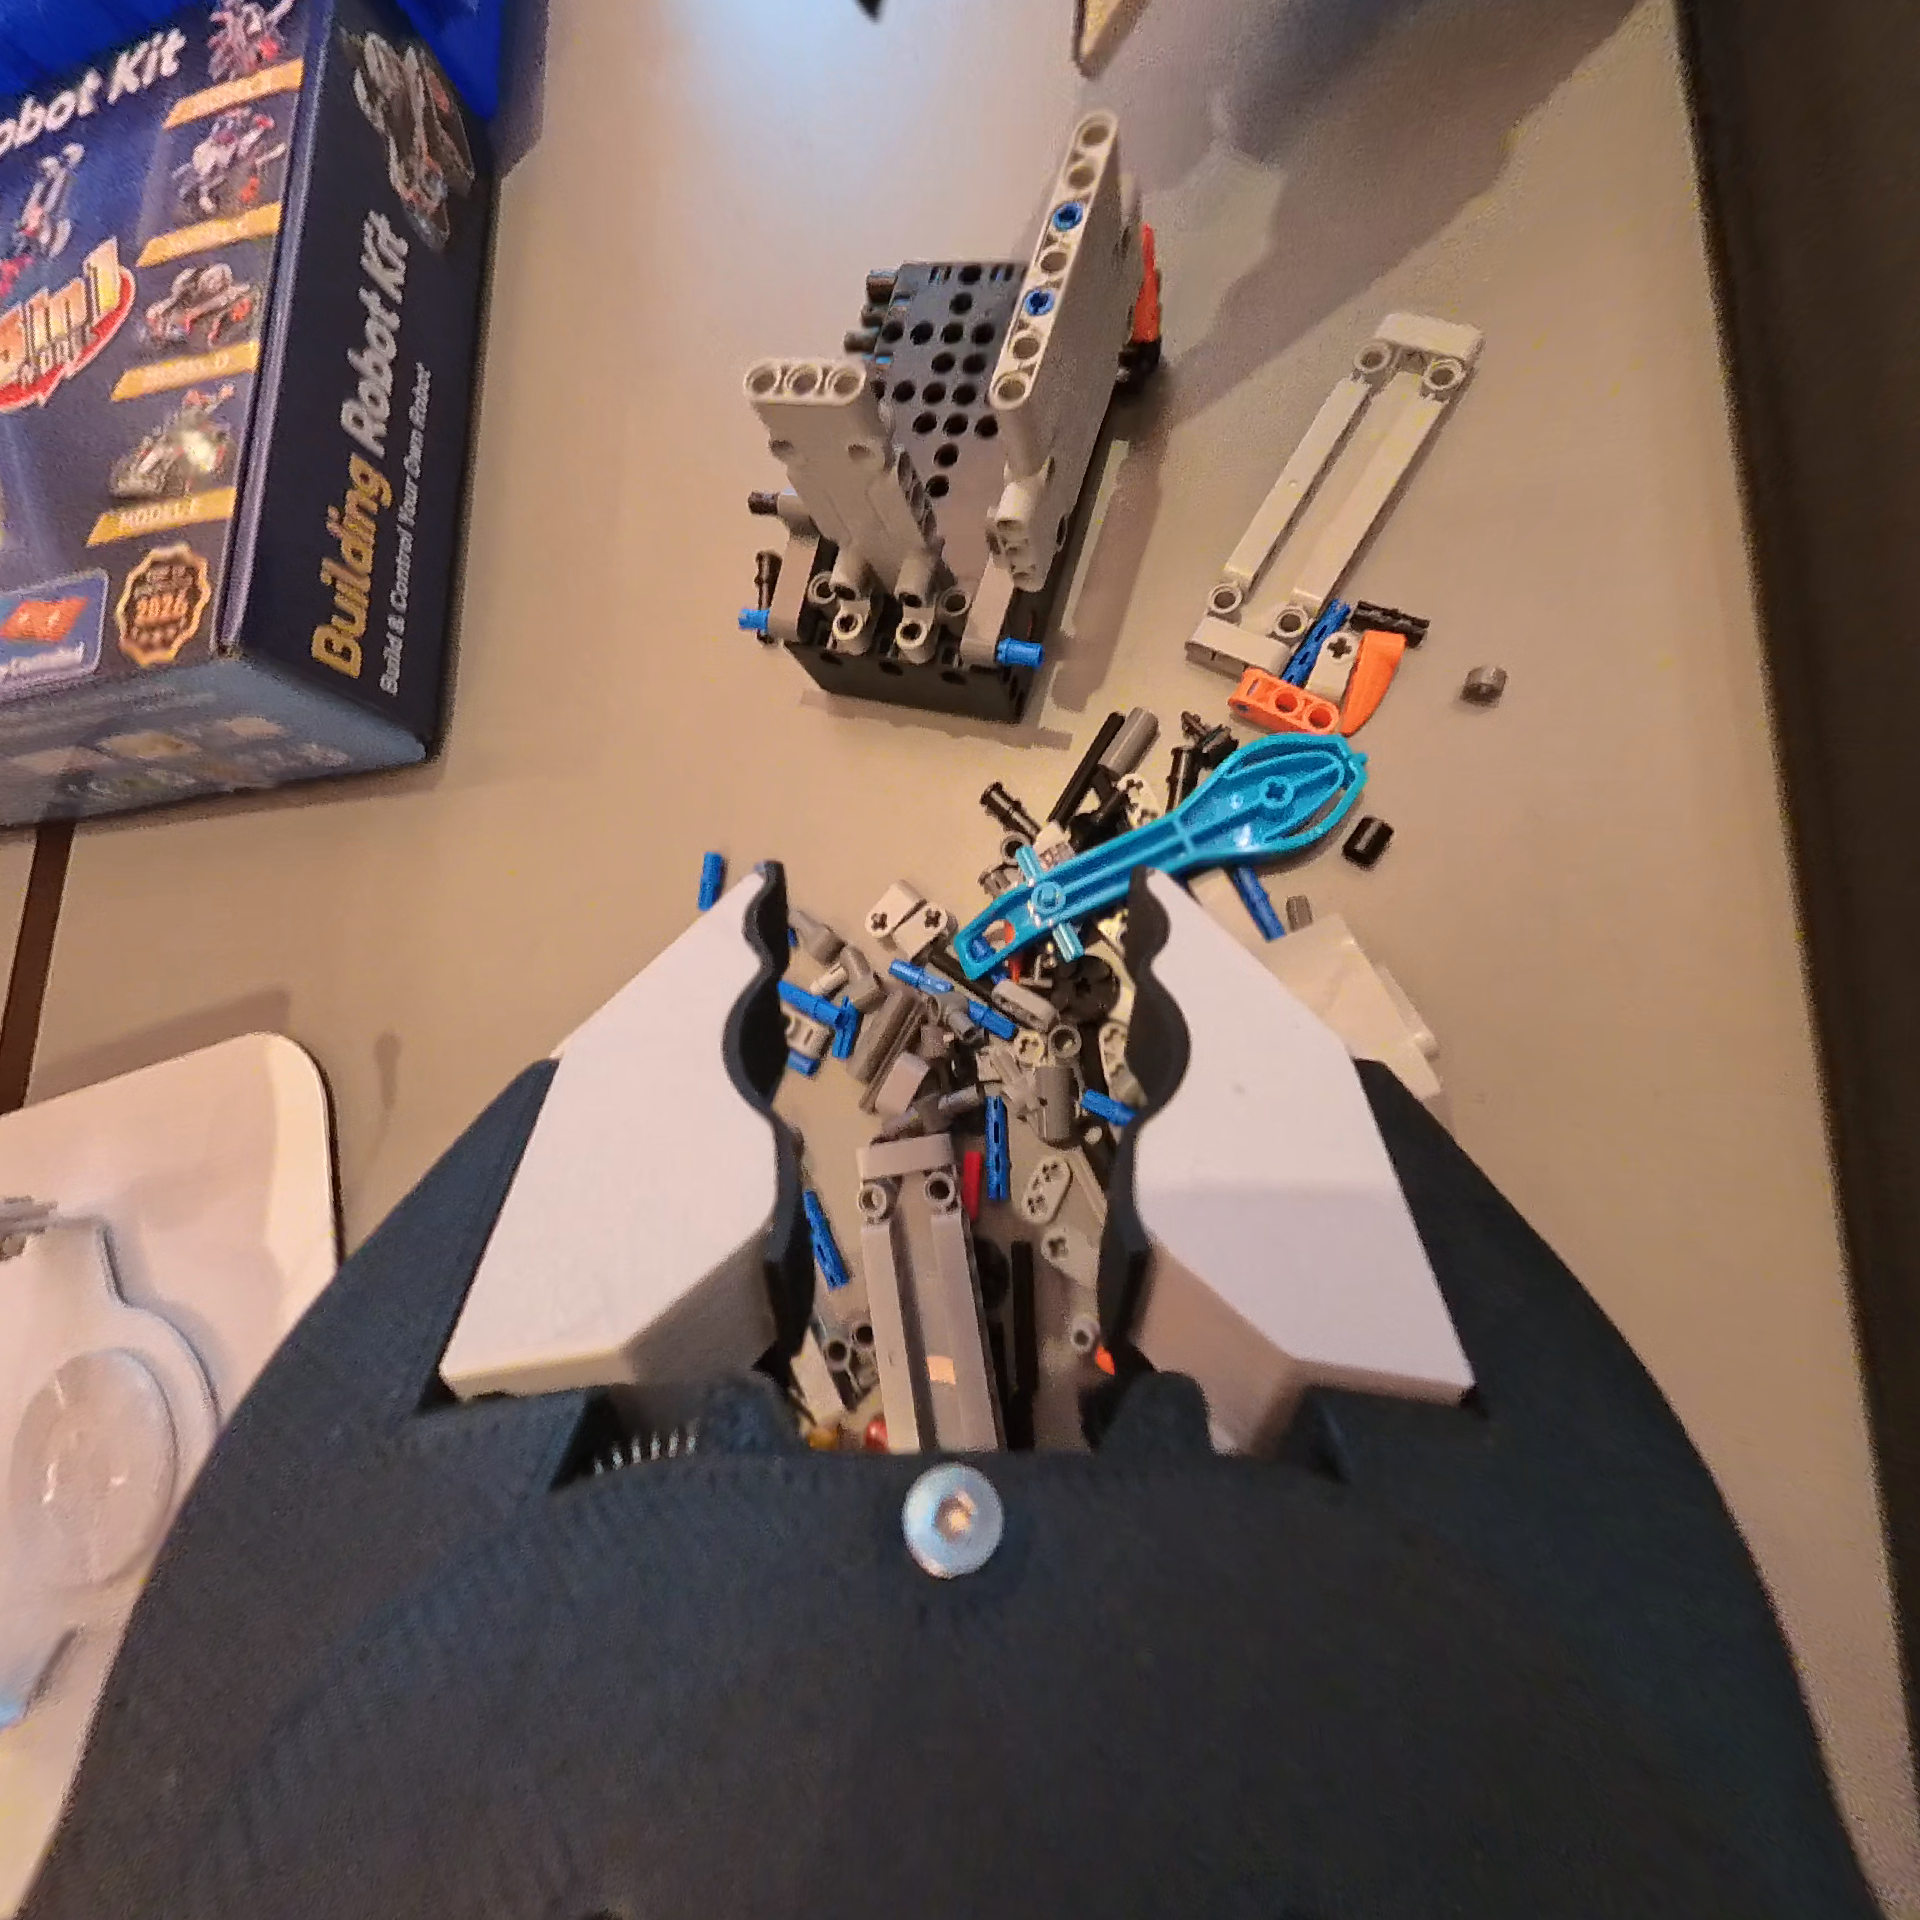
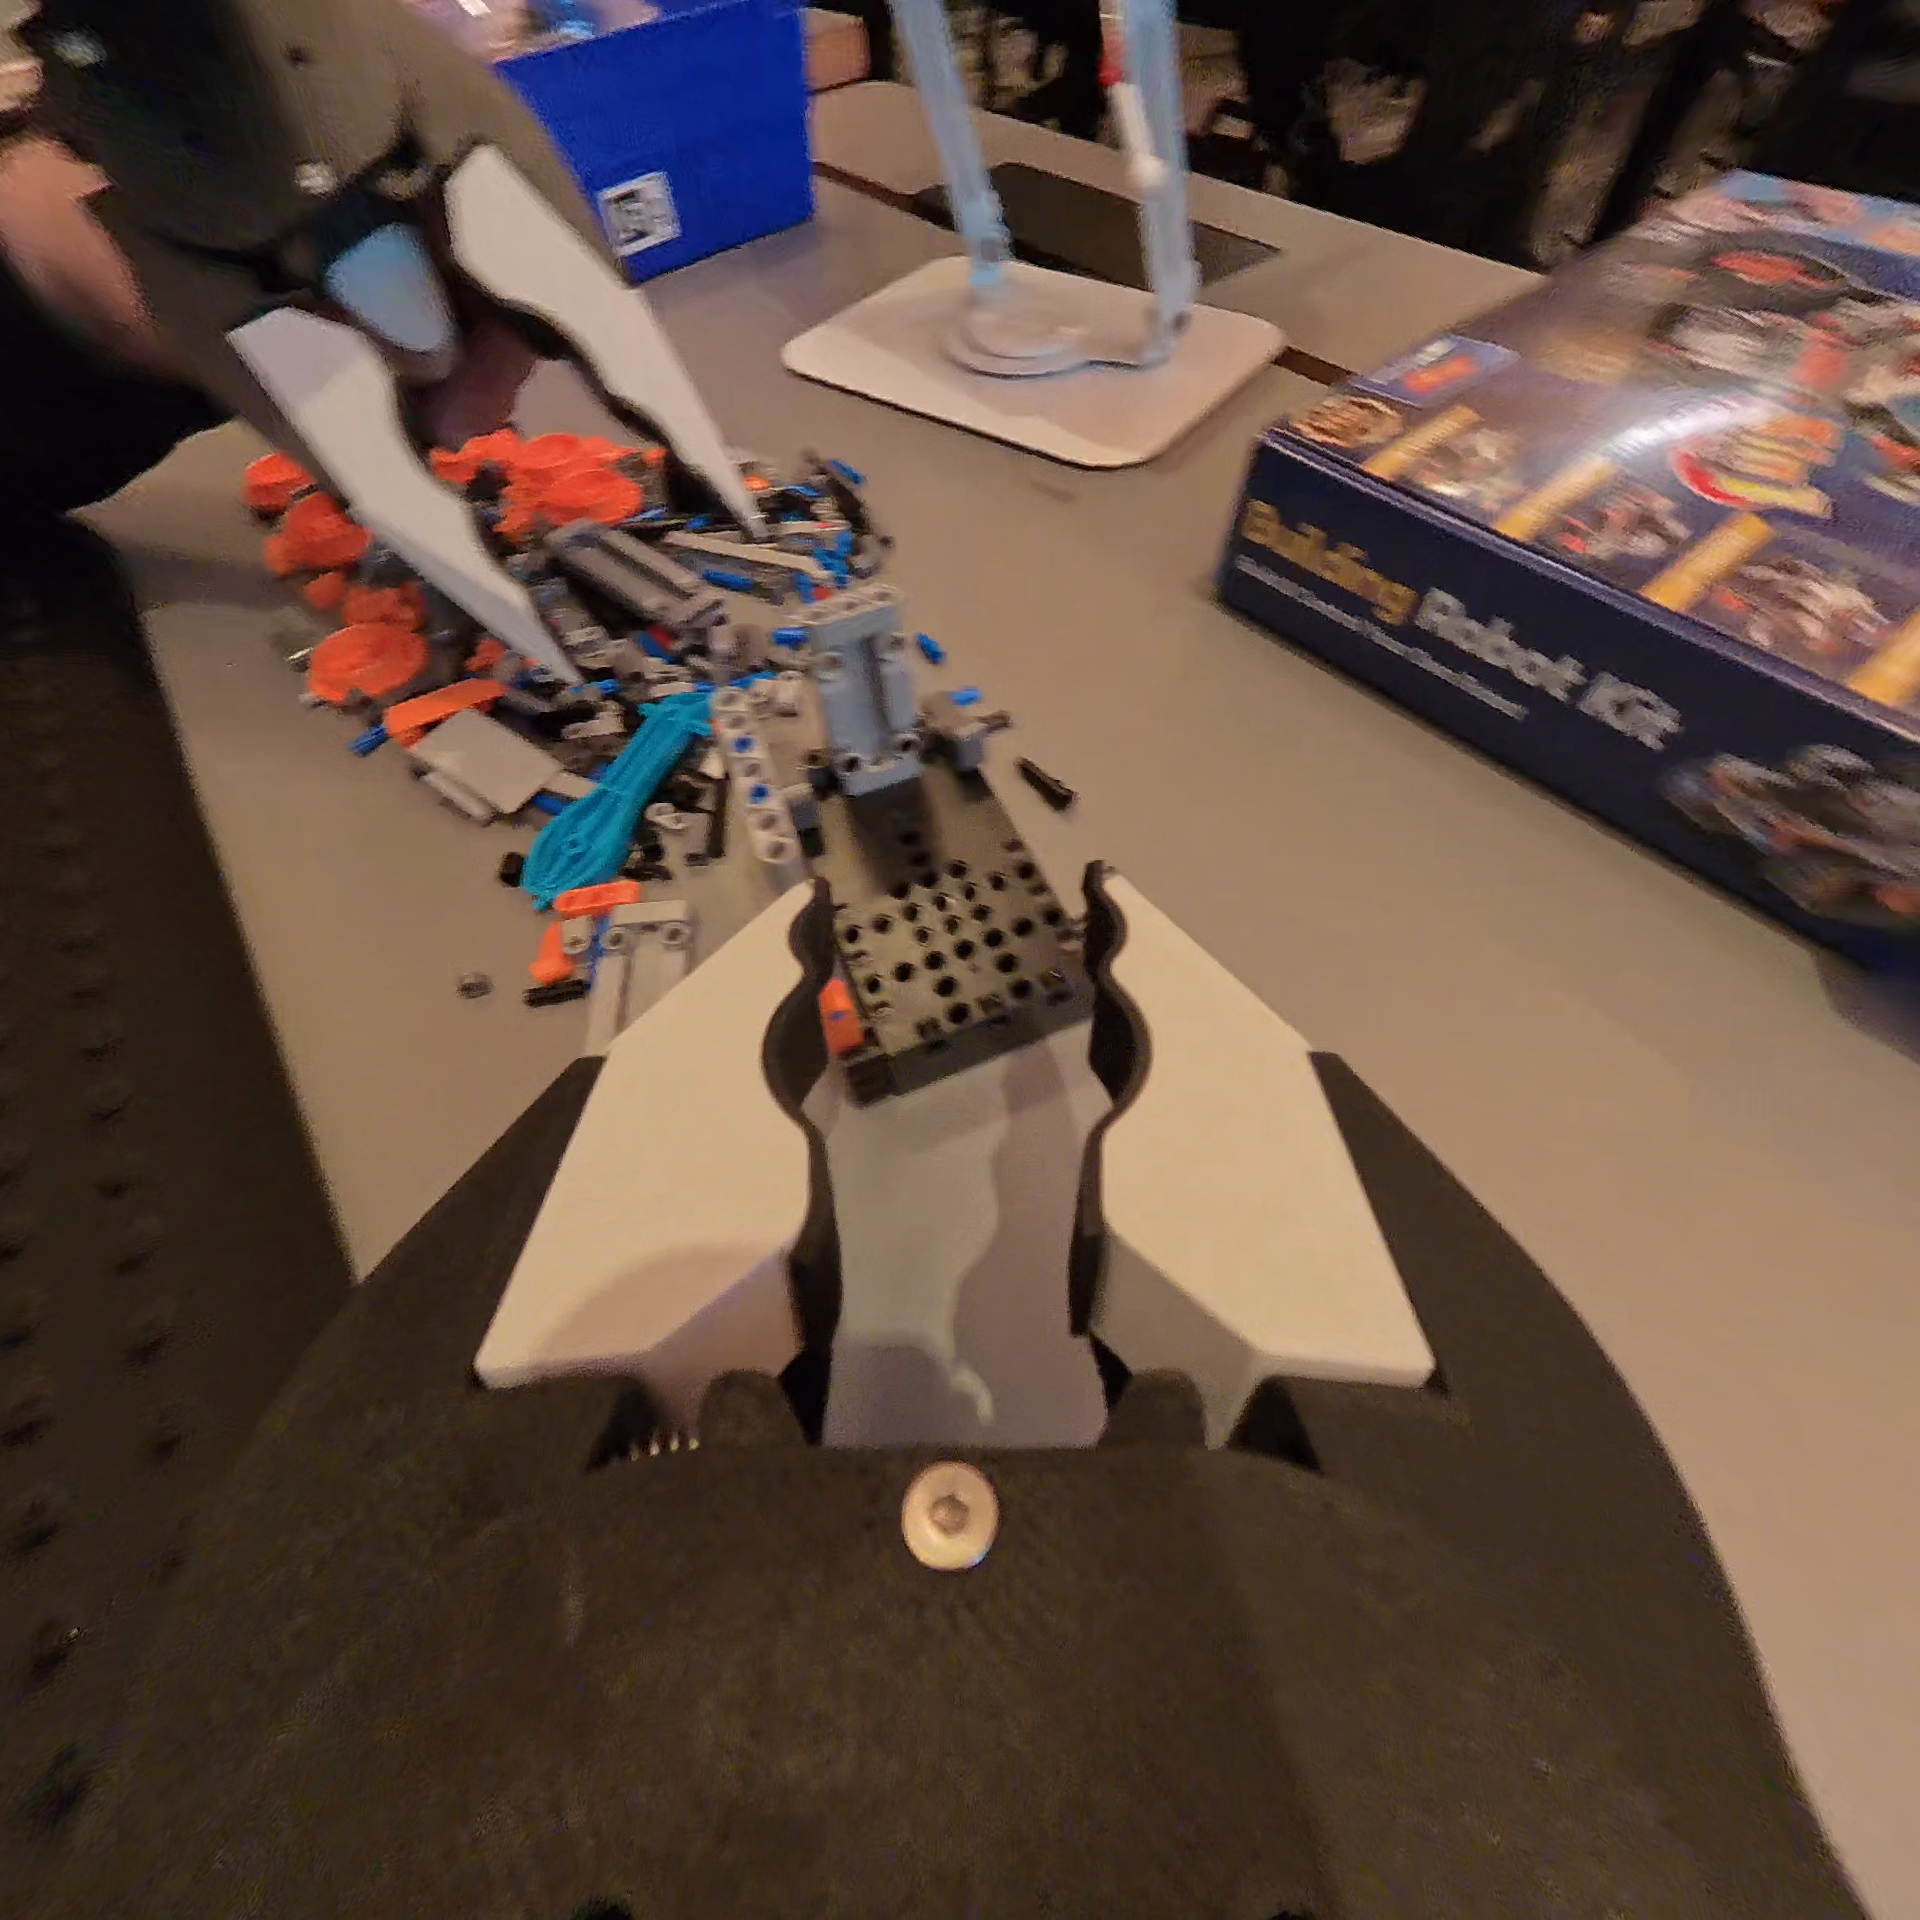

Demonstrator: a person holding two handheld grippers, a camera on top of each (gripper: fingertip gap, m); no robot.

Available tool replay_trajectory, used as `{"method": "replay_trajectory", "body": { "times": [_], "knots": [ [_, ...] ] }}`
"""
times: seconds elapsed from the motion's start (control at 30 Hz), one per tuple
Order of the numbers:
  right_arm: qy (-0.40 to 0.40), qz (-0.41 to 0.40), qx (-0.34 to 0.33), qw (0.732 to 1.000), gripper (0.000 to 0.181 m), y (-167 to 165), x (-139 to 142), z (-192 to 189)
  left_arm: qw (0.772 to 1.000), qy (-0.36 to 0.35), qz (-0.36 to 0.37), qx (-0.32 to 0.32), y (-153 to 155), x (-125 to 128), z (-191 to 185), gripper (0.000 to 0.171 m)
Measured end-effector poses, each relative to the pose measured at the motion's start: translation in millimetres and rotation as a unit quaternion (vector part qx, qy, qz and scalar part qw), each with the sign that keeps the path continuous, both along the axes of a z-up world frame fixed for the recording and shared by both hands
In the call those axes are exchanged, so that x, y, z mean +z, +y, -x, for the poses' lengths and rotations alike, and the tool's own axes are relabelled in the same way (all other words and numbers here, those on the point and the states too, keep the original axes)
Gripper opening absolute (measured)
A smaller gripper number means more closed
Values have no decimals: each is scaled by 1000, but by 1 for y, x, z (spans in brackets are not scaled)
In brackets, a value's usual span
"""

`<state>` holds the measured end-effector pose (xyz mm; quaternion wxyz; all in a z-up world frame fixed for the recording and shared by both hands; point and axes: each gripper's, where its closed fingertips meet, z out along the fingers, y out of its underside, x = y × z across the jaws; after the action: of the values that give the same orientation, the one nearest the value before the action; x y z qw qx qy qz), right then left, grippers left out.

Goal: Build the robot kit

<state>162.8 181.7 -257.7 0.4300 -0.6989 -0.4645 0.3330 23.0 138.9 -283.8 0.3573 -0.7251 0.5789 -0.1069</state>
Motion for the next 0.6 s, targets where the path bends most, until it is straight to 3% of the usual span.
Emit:
{"method": "replay_trajectory", "body": {
  "times": [0.1,0.3,0.5,0.6],
  "knots": [
    [-7,17,-12,1000,63,6,-8,-8,1000,6,-3,-15,3,0,-13,65],
    [-78,23,38,996,82,-9,-38,3,999,26,-1,-33,12,-6,-39,68],
    [-134,2,50,990,83,-11,-56,11,999,37,19,-30,22,-23,-51,69],
    [-148,-8,47,988,65,-11,-56,11,999,38,15,-23,27,-26,-51,69]
  ]
}}
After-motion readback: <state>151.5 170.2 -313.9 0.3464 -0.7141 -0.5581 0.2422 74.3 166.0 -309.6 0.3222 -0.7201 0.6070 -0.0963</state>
